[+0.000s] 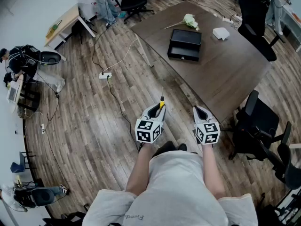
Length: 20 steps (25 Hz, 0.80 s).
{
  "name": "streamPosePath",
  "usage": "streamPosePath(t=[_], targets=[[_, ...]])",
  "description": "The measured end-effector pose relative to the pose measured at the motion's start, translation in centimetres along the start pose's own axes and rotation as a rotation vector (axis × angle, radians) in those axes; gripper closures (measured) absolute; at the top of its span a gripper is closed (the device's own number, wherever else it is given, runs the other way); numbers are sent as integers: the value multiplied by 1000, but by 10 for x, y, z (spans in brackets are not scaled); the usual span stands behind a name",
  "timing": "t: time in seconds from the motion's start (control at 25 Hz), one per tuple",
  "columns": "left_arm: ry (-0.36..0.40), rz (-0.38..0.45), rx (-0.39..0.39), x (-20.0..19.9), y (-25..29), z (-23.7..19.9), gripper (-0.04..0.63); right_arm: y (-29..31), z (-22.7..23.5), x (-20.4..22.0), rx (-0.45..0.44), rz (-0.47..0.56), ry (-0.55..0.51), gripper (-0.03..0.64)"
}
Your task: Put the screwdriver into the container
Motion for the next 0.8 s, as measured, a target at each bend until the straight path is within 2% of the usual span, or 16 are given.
streamPosePath(t=[0.12, 0.32, 0.44, 0.6, 0.8], targets=[[3, 3, -19, 2, -4, -3, 462, 1, 2, 0, -2, 8, 1, 617], [-52, 5, -83, 11, -12, -29, 462, 5, 15, 5, 73, -13, 21, 617], [-71, -3, -110, 15, -15, -43, 462, 14, 14, 4, 47, 3, 69, 617], [-76, 8, -120, 8, -6, -63, 462, 39, 13, -5, 29, 14, 67, 617], [-93, 40, -109, -9, 18, -93, 462, 77, 17, -25, 48, 32, 37, 617]])
Point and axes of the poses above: the fingertips, and each gripper's own axes: y forward along the fingers, z to its right, x out of its underside, the point moved 6 cm from there along -y, backward along the fingers, and after that the axes turned 3 degrees about z, right-handed, at the moved point
